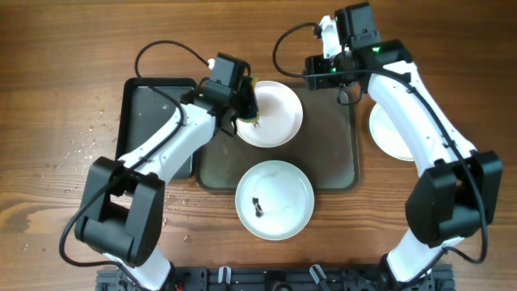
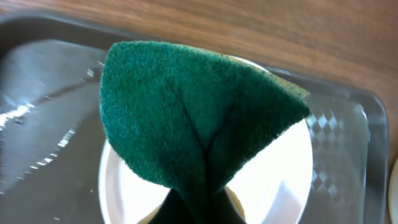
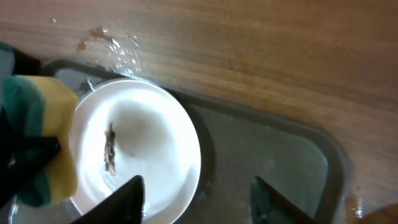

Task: Clean dirty plates on tray and stack at the side
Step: 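Rub the sponge over the plate while the right gripper holds it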

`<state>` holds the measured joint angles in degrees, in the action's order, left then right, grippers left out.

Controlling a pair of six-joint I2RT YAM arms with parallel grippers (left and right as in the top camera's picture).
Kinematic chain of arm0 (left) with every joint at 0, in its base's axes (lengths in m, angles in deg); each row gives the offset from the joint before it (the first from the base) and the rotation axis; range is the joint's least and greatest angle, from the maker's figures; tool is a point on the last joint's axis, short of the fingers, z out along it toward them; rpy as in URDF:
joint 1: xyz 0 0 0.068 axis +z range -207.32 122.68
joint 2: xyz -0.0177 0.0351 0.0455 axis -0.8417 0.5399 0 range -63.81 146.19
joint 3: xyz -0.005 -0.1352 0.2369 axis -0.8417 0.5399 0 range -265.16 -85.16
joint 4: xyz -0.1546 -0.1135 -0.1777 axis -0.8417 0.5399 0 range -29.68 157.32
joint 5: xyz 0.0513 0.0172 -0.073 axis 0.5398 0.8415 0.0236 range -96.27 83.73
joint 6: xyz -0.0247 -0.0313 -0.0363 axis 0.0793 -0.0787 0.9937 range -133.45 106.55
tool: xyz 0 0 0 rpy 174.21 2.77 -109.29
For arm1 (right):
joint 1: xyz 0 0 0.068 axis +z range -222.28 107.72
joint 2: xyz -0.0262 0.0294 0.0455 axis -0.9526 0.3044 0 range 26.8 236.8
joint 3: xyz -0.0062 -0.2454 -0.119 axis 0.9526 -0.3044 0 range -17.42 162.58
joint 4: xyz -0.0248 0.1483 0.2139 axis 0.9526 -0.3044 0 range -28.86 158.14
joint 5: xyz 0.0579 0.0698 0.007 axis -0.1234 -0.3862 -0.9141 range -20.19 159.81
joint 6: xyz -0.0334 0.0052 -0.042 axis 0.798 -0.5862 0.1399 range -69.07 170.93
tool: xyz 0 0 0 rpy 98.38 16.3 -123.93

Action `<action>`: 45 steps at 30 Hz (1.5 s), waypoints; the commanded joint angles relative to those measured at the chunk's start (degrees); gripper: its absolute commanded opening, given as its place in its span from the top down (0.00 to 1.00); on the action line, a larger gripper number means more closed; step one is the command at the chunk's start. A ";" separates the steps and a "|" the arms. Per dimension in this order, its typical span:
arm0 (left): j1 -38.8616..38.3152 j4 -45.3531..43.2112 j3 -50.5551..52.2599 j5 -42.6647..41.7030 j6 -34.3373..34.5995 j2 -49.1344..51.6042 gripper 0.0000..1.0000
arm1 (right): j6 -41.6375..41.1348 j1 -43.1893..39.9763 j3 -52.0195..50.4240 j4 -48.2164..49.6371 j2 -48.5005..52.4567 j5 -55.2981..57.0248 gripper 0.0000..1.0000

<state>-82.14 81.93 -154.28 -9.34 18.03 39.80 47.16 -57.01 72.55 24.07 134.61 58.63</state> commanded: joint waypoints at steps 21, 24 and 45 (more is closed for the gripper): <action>-1.70 -0.35 -0.85 3.45 0.94 1.53 0.96 | -0.22 2.03 -6.34 6.54 12.74 -6.64 0.89; -1.70 -0.33 -0.85 3.39 0.96 1.51 0.96 | -0.96 2.25 -6.67 6.71 12.76 -6.62 0.88; -1.55 2.01 -0.85 5.79 1.92 1.51 0.96 | -25.83 4.17 -9.64 9.66 12.76 -9.40 0.96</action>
<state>-83.95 83.09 -154.28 -6.30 18.62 40.68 28.12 -54.65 63.55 32.94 146.19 50.65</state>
